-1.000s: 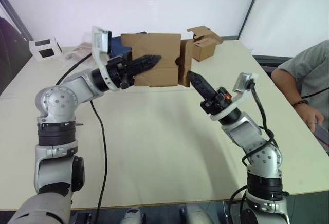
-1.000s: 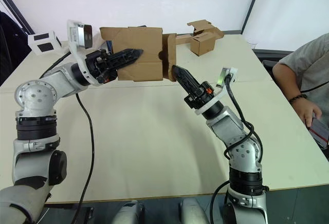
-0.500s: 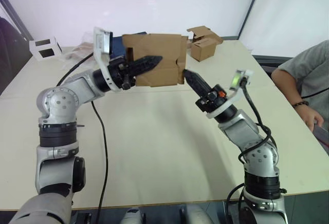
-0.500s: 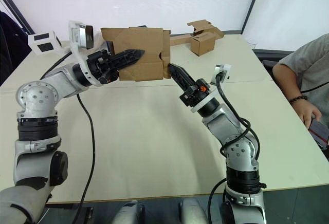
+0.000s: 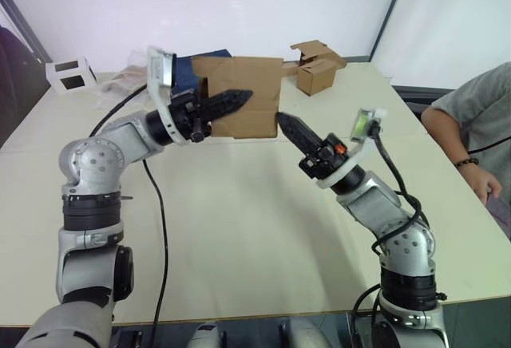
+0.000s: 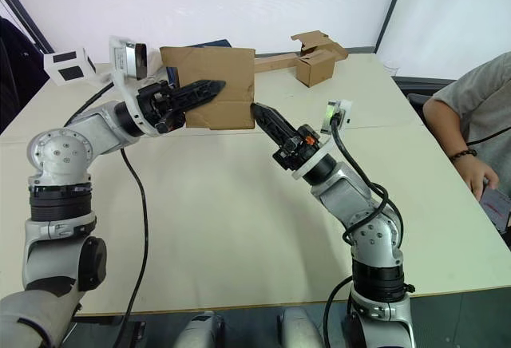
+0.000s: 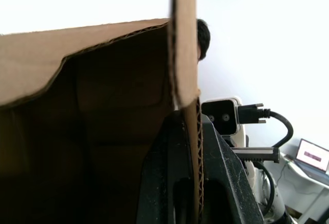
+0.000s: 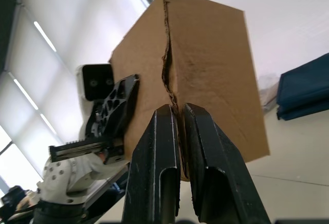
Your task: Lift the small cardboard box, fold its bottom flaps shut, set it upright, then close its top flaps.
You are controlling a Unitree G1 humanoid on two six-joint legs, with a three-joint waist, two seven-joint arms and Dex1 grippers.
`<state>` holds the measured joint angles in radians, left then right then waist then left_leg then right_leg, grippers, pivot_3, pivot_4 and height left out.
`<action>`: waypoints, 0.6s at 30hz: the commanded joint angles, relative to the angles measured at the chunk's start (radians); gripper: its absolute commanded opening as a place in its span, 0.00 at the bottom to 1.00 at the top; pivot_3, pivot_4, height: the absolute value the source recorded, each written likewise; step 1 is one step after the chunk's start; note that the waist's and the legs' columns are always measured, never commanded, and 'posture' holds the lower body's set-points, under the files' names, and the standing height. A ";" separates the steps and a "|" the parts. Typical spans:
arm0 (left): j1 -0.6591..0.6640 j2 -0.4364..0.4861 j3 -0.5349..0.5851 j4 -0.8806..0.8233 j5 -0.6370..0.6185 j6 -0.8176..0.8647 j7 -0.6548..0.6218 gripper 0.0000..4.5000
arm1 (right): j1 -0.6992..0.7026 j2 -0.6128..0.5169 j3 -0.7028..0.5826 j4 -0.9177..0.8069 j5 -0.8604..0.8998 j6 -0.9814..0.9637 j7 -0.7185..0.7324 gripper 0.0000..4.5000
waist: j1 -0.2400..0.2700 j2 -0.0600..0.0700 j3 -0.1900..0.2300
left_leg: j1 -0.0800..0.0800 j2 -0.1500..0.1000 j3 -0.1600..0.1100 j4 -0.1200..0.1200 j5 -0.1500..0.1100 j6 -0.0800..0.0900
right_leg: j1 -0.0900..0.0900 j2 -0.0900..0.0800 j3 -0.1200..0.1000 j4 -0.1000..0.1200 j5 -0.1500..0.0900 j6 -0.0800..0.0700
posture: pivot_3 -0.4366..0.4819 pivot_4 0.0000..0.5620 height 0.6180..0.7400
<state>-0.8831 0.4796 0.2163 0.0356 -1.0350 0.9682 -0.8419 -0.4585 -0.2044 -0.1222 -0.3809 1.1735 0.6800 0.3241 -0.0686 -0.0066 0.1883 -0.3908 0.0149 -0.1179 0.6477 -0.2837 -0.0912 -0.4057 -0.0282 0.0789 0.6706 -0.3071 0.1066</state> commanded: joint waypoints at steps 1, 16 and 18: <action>-0.009 -0.006 0.003 -0.047 -0.026 0.006 -0.009 0.00 | -0.035 -0.019 0.042 -0.058 0.068 0.053 0.055 0.06 | 0.000 0.000 0.000 | 0.000 0.000 0.000 0.000 0.000 0.000 | 0.000 0.000 0.000 0.000 0.000 0.000 | 0.48 0.27 1.00; -0.013 -0.005 0.017 -0.045 -0.036 0.005 -0.007 0.00 | 0.044 -0.046 -0.160 -0.013 0.243 -0.004 -0.050 0.06 | 0.001 0.000 0.000 | 0.000 0.000 0.000 0.000 0.000 0.000 | 0.000 0.000 0.000 0.000 0.000 0.000 | 0.48 0.27 1.00; -0.017 -0.004 0.017 -0.043 -0.034 0.002 -0.009 0.00 | 0.035 -0.044 -0.157 0.016 0.197 -0.022 -0.072 0.06 | 0.001 0.000 0.000 | 0.000 0.000 0.000 0.000 0.000 0.000 | 0.000 0.000 0.000 0.000 0.000 0.000 | 0.48 0.27 1.00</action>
<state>-0.8772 0.4706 0.2184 0.0175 -1.0529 0.9786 -0.8439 -0.4067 -0.2450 -0.2692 -0.3664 1.3933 0.6879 0.2700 -0.0679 -0.0066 0.1883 -0.3910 0.0149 -0.1178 0.6477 -0.2838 -0.0911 -0.4056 -0.0282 0.0789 0.6706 -0.3071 0.1066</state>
